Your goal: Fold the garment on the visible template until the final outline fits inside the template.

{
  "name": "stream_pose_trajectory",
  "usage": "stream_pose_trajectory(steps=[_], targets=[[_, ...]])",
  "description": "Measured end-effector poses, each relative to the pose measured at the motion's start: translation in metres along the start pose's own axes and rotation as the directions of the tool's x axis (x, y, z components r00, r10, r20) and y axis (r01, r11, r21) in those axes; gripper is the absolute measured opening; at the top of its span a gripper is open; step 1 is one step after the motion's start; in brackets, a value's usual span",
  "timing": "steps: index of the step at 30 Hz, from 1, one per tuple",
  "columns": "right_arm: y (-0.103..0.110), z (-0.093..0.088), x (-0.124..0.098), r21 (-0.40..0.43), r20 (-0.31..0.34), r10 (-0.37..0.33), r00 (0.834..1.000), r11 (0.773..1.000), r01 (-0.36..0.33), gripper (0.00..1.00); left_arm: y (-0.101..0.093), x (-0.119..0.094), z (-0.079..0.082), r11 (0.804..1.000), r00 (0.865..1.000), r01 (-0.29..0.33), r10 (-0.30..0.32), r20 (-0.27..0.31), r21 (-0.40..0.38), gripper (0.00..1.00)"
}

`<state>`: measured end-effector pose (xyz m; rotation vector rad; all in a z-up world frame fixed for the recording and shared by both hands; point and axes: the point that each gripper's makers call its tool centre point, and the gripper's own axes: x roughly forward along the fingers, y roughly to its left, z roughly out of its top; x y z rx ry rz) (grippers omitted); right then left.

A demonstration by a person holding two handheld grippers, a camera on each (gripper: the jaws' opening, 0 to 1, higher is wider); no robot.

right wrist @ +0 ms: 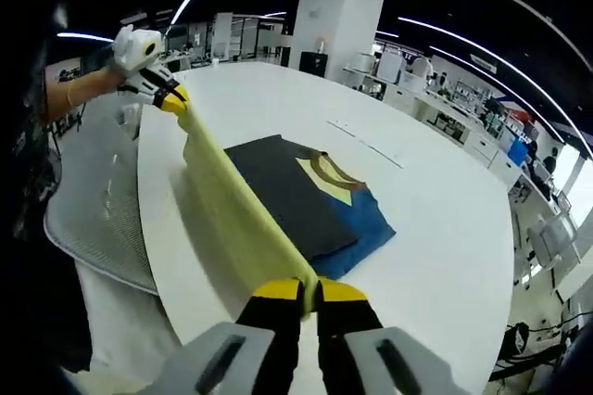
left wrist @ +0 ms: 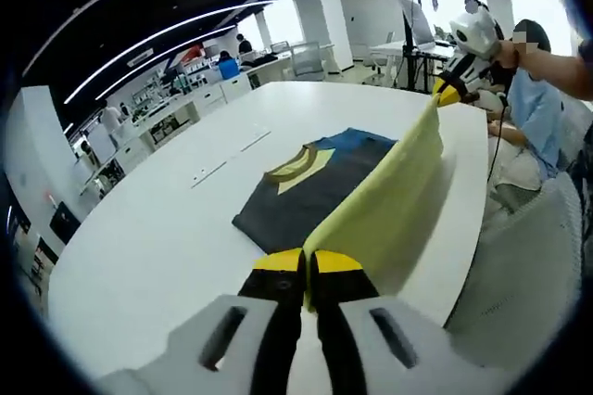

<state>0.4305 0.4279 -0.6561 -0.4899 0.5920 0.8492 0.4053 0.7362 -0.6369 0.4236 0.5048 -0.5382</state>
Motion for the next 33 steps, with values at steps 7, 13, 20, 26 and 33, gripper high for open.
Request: stream_pose_trajectory(steps=[7,13,20,26,33], targets=[[-0.018,0.018,0.004,0.007,0.039,-0.05,0.998,0.999,0.05,0.0,0.021,0.011,0.022,0.997,0.996,-0.077,0.076,0.054,0.007,0.0],[-0.037,0.034,0.011,0.026,0.072,-0.094,0.993,0.995,0.093,0.01,0.035,0.018,0.031,0.992,0.991,-0.121,0.118,0.069,0.033,0.0],[-0.057,0.046,0.021,0.044,0.087,-0.148,0.985,0.988,0.145,0.0,0.05,0.029,0.042,0.986,0.984,-0.161,0.156,0.091,0.049,0.0],[-0.076,0.058,0.029,0.048,0.09,-0.209,0.974,0.978,0.205,0.0,0.064,0.044,0.052,0.973,0.974,-0.216,0.209,0.088,0.08,0.0],[-0.095,0.067,0.044,0.028,0.082,-0.262,0.962,0.965,0.261,0.0,0.081,0.06,0.06,0.958,0.961,-0.27,0.261,0.092,0.095,0.0]])
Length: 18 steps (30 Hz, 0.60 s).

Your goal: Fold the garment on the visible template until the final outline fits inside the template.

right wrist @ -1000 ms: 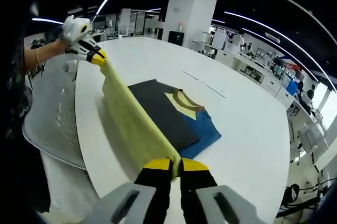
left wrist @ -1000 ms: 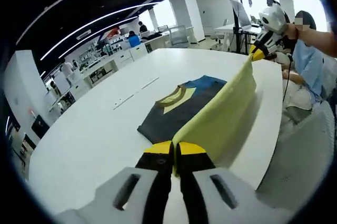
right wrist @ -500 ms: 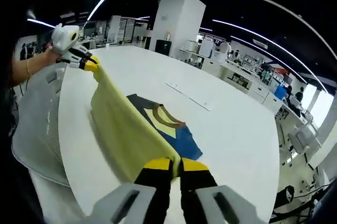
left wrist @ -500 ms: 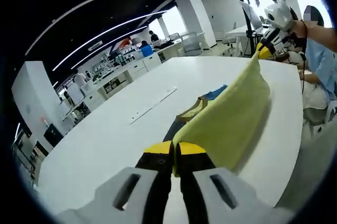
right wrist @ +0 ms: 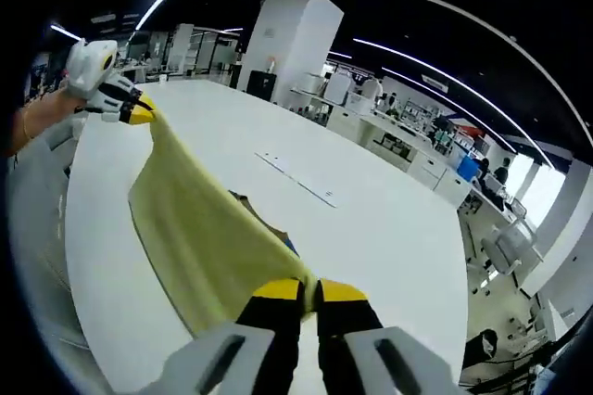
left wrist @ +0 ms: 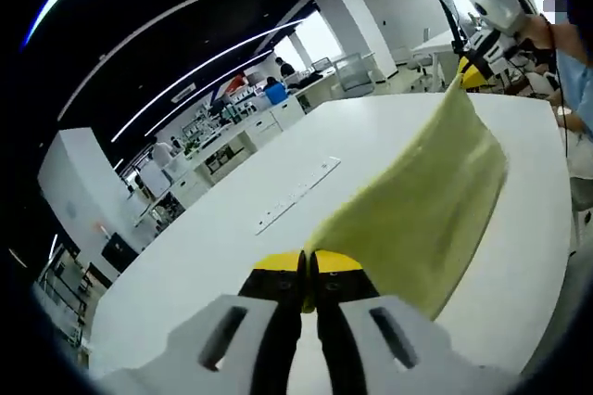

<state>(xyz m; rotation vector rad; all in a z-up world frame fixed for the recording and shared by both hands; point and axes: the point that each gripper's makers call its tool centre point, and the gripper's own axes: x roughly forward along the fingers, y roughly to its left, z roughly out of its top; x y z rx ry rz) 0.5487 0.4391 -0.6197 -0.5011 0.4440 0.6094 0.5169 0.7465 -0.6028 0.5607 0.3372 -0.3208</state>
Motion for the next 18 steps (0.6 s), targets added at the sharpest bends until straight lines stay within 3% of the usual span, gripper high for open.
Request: stream_pose_trajectory(steps=[8,18], targets=[[-0.012,0.001,0.026,0.033,0.003,-0.021,1.0,0.999,0.021,0.0,0.009,0.029,-0.007,0.998,1.0,-0.03,0.03,-0.001,-0.048,0.0],[-0.016,-0.016,0.068,0.094,-0.052,0.0,0.999,0.996,0.005,0.0,0.011,0.068,-0.029,0.996,0.998,-0.048,0.045,-0.044,-0.073,0.0]])
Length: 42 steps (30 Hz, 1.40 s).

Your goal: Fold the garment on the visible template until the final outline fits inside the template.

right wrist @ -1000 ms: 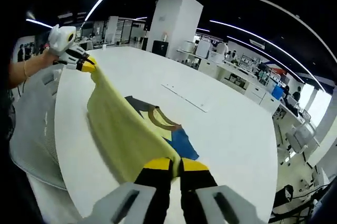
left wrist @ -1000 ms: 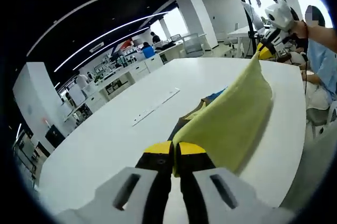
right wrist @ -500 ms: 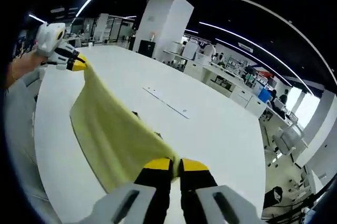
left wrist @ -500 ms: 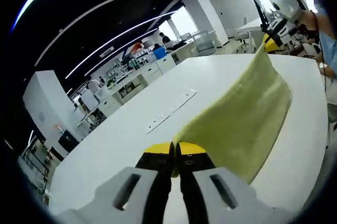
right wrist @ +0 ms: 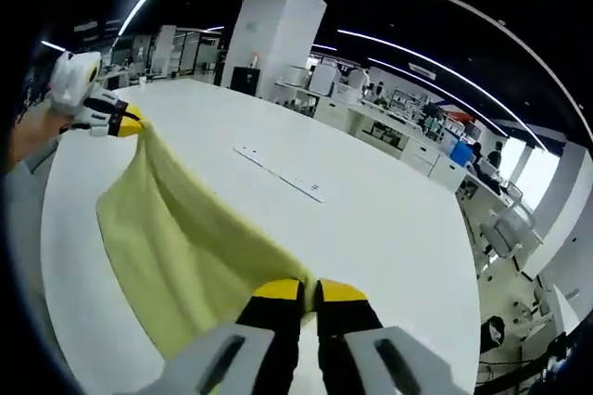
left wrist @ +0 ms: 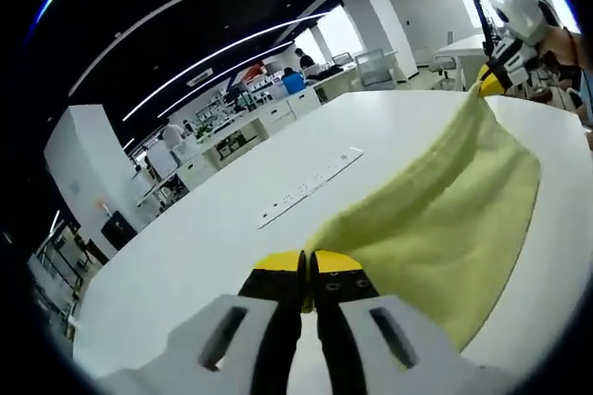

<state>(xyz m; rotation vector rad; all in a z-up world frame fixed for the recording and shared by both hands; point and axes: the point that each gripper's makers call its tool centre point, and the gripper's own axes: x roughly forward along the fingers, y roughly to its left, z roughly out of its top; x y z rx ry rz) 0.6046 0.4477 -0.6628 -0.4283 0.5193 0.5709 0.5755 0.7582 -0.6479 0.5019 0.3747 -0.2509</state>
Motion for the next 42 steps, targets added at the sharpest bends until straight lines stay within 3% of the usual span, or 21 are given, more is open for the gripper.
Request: stream_pose_trajectory(steps=[9,17,23,32,38,40,42], targets=[[-0.002,-0.023,0.035,0.069,-0.073,0.041,0.996,0.997,-0.036,0.01,-0.009,0.035,-0.023,0.997,0.998,0.032,-0.028,-0.058,0.065,0.0],[-0.001,-0.047,0.065,-0.004,-0.164,0.036,0.986,0.999,-0.037,0.01,-0.016,0.058,-0.045,0.998,0.995,0.058,-0.055,-0.088,0.036,0.0],[-0.001,-0.062,0.082,-0.011,-0.206,0.035,0.978,0.999,-0.038,0.01,-0.022,0.074,-0.058,0.996,0.992,0.075,-0.07,-0.108,0.048,0.0],[0.002,-0.071,0.092,0.041,-0.212,0.049,0.976,0.998,-0.042,0.01,-0.028,0.084,-0.081,0.996,0.985,0.088,-0.083,-0.151,0.021,0.0],[0.0,-0.071,0.091,0.074,-0.201,0.064,0.977,0.996,-0.05,0.04,-0.027,0.085,-0.084,0.995,0.986,0.083,-0.089,-0.144,-0.049,0.01],[0.001,-0.071,0.089,0.128,-0.195,0.076,0.978,0.99,-0.052,0.08,-0.025,0.084,-0.084,0.994,0.986,0.082,-0.091,-0.14,-0.068,0.04],[0.005,-0.068,0.088,0.235,-0.163,0.112,0.98,0.969,-0.072,0.17,-0.023,0.082,-0.084,0.991,0.985,0.086,-0.1,-0.139,-0.105,0.1]])
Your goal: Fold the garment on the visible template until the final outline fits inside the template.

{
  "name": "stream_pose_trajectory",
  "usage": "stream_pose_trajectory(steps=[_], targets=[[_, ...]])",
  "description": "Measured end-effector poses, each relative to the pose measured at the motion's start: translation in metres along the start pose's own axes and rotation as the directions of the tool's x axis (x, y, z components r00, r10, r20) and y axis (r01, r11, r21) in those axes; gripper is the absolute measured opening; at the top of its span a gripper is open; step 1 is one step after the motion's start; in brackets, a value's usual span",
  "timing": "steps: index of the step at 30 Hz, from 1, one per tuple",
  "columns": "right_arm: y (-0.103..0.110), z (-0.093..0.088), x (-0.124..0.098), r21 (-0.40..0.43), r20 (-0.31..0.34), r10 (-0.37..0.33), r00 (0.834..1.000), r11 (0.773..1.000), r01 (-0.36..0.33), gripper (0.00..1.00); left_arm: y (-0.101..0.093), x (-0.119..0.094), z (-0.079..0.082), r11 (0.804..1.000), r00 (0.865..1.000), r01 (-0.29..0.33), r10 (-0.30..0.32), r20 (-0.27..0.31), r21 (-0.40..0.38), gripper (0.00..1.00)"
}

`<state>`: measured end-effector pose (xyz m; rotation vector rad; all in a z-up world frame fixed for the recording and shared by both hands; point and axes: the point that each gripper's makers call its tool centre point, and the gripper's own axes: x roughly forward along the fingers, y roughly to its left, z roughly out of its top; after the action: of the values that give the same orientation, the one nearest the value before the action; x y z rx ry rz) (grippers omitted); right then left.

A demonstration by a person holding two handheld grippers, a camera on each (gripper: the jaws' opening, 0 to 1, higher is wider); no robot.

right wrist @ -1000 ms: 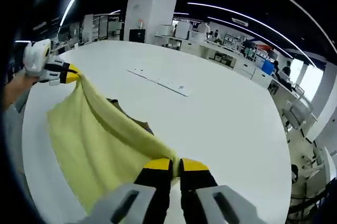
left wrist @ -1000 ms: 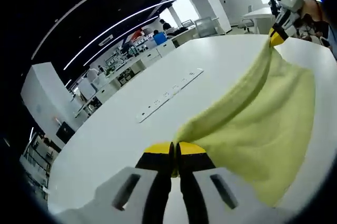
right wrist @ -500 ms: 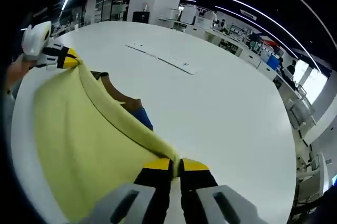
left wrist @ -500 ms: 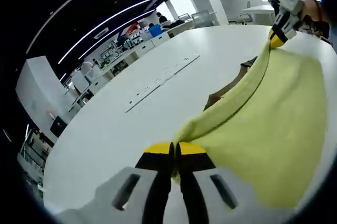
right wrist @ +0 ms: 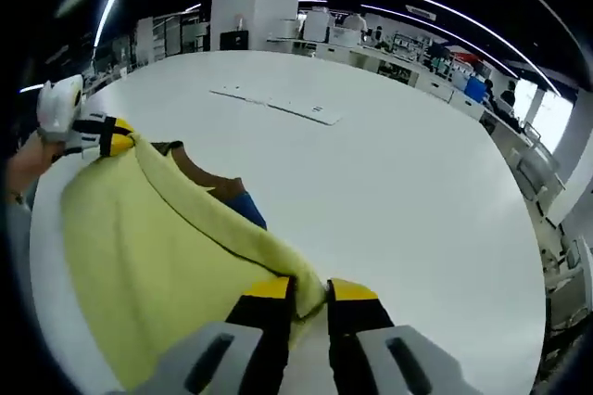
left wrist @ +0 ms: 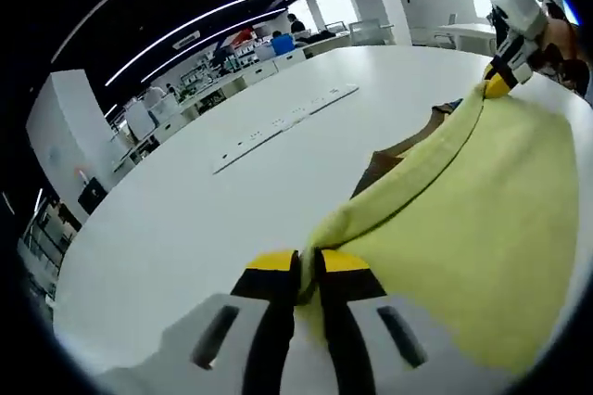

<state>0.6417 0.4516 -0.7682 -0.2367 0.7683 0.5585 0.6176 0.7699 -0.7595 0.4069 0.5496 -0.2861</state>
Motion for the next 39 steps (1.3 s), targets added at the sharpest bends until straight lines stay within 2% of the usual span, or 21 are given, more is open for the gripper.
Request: stream_pose_trajectory(steps=[1,3,5,8,11,13,14,16,18,20,25,27,30,33,34,35,39], targets=[[0.003,0.003,-0.001,0.049,0.025,0.024,0.999,0.998,-0.025,0.22,0.0,-0.001,0.0,1.0,1.0,0.011,-0.011,0.003,-0.021,0.13],[0.003,0.001,-0.004,0.036,0.022,0.022,1.0,0.999,-0.023,0.29,0.001,-0.006,0.0,0.999,0.999,0.03,-0.03,0.012,-0.037,0.22],[0.003,-0.001,-0.005,0.02,0.009,0.011,1.0,1.0,-0.011,0.3,0.0,-0.011,-0.002,0.998,0.999,0.049,-0.048,0.014,-0.034,0.28],[-0.001,-0.002,-0.006,-0.004,0.009,-0.014,1.0,1.0,0.014,0.31,0.003,-0.015,-0.006,0.999,0.999,0.049,-0.049,0.002,0.021,0.32],[-0.007,-0.001,-0.005,0.007,0.026,-0.043,0.999,0.999,0.043,0.31,0.008,-0.013,-0.006,0.999,0.999,0.038,-0.038,0.015,0.01,0.34],[-0.012,0.0,-0.002,0.025,0.035,-0.062,0.997,0.998,0.061,0.3,0.017,-0.009,-0.006,1.0,1.0,0.0,0.0,0.018,-0.002,0.34],[-0.016,0.003,0.0,0.04,0.054,-0.086,0.995,0.996,0.084,0.3,0.026,-0.008,-0.006,0.998,0.998,-0.058,0.058,0.02,-0.005,0.33],[-0.019,0.005,0.004,0.054,0.065,-0.101,0.993,0.994,0.098,0.29,0.03,-0.003,-0.006,0.997,0.997,-0.072,0.073,0.034,-0.018,0.33],[-0.023,0.011,0.007,0.09,0.093,-0.123,0.988,0.989,0.114,0.28,0.038,-0.002,-0.006,0.99,0.992,-0.116,0.12,0.046,-0.086,0.31],[-0.028,0.014,0.009,0.131,0.102,-0.15,0.983,0.982,0.136,0.25,0.041,-0.001,-0.006,0.983,0.991,-0.119,0.127,0.047,-0.143,0.29],[-0.034,0.02,0.011,0.207,0.129,-0.183,0.975,0.966,0.154,0.24,0.055,-0.007,-0.011,0.955,0.982,-0.178,0.188,0.02,-0.236,0.24],[-0.034,0.021,0.01,0.208,0.129,-0.183,0.975,0.966,0.154,0.24,0.057,-0.009,-0.009,0.961,0.982,-0.18,0.188,0.021,-0.209,0.21],[-0.031,0.022,0.008,0.209,0.132,-0.174,0.976,0.967,0.145,0.25,0.058,-0.013,-0.007,0.966,0.984,-0.169,0.176,0.023,-0.196,0.26],[-0.026,0.024,0.005,0.213,0.139,-0.153,0.978,0.969,0.122,0.29,0.052,-0.017,-0.004,0.958,0.99,-0.122,0.137,0.042,-0.259,0.32],[-0.024,0.024,0.004,0.21,0.137,-0.142,0.98,0.971,0.111,0.32,0.049,-0.021,-0.002,0.946,0.991,-0.104,0.124,0.047,-0.306,0.34],[-0.021,0.024,0.001,0.209,0.137,-0.133,0.982,0.973,0.102,0.34,0.048,-0.023,-0.002,0.943,0.992,-0.095,0.117,0.052,-0.319,0.35],[-0.009,0.021,-0.011,0.208,0.122,-0.082,0.989,0.977,0.056,0.39,0.045,-0.036,-0.004,0.948,0.994,-0.078,0.1,0.054,-0.308,0.43]])
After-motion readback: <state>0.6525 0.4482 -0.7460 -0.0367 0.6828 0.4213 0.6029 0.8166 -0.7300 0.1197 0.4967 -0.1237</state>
